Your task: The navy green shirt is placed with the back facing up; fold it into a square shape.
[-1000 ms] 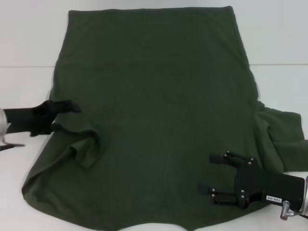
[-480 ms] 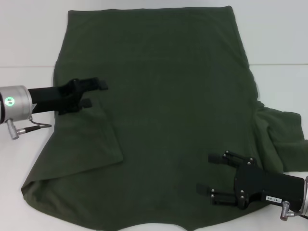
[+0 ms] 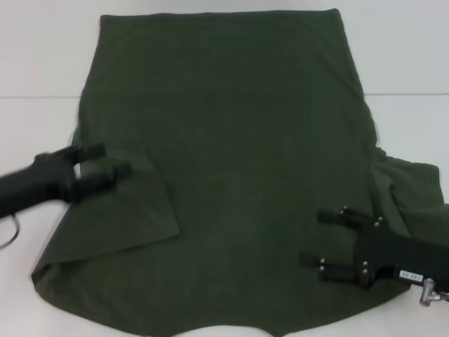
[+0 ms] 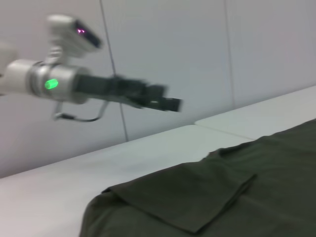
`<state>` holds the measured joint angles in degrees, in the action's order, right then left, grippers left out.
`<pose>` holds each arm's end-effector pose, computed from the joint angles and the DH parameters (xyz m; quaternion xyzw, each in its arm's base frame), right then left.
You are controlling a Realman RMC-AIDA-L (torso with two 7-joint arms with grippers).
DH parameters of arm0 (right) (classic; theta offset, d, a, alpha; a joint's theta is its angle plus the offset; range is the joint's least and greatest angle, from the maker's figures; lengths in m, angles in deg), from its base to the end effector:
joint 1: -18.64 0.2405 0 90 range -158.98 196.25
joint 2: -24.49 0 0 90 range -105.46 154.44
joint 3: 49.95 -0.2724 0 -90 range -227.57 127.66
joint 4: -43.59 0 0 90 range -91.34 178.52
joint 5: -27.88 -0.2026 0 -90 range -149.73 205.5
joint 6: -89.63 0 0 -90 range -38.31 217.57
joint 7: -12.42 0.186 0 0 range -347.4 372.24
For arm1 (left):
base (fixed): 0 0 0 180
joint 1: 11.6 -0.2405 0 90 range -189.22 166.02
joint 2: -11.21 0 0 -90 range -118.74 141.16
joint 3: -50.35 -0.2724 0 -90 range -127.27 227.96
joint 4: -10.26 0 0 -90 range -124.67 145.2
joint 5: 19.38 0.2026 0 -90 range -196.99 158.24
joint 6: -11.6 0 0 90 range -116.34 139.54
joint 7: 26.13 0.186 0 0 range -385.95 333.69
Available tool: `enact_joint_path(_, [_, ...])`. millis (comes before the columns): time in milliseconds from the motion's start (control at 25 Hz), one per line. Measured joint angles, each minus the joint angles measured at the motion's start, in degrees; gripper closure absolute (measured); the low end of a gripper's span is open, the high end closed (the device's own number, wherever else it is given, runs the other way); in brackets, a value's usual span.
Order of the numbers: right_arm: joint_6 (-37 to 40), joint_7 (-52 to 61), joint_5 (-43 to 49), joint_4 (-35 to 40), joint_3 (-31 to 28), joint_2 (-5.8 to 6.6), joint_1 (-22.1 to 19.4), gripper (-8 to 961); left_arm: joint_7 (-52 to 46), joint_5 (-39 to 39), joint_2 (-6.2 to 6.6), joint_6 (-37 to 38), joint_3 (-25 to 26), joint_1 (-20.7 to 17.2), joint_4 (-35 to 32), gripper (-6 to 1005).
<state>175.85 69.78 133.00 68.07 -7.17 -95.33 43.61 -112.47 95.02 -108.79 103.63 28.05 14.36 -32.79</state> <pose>0.2754 0.3070 -0.0791 -0.9291 0.1703 0.2836 0.1653 -0.2864 0.3464 0.0131 -0.8639 -0.3127 -0.3191 0.2325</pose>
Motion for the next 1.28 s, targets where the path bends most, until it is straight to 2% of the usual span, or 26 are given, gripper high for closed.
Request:
enact_joint_path(80, [-0.1,3.4,0.0,2.9,-0.5,0.02,-0.5,31,10.9,0.0,-1.46,2.1,-0.2,-3.1,-2.1,146])
enact_joint_path(200, [0.1,14.8,0.3,11.0,-0.5,0.06,-1.9,31,19.2,0.2,-2.90,3.3,-0.4,-6.9,-4.4,145])
enact_joint_path(440, [2.5,48.1,4.5,35.5,-1.1,0.55,-4.5,31,24.1,0.8,-3.80,7.7,-0.6,-11.3,-7.6,145])
enact_joint_path(560, [4.7,68.5,10.5,46.5,-3.1,1.86,-3.3,31,25.9,0.8,-3.86,9.4,-0.4,-12.2,-8.1,145])
enact_joint_path(640, [6.7,79.9,17.5,50.1,-5.1,3.15,-0.9,31,26.4,1.1,-3.87,10.0,-0.4,-12.4,-8.4,145])
enact_joint_path(760, [10.5,90.2,31.0,50.2,-9.1,4.92,4.4,31,26.7,1.4,-3.89,10.2,-0.9,-12.5,-8.4,145])
enact_joint_path(880, [12.6,92.6,42.0,48.0,-12.7,5.74,9.1,32,27.0,1.5,-3.90,10.5,-1.0,-12.5,-8.3,146])
enact_joint_path(960, [12.8,93.3,47.3,46.5,-13.6,5.96,10.8,34,27.1,1.7,-3.91,10.6,-1.0,-12.4,-8.2,146])
enact_joint_path(1160, [10.2,94.2,50.7,41.5,-13.1,6.14,11.6,37,28.4,3.1,-3.93,10.2,-1.2,-11.8,-7.5,146])
enact_joint_path(1280, [6.1,94.3,50.6,35.3,-12.5,7.42,11.9,38,29.3,3.6,-3.93,9.8,-1.3,-11.4,-7.0,146])
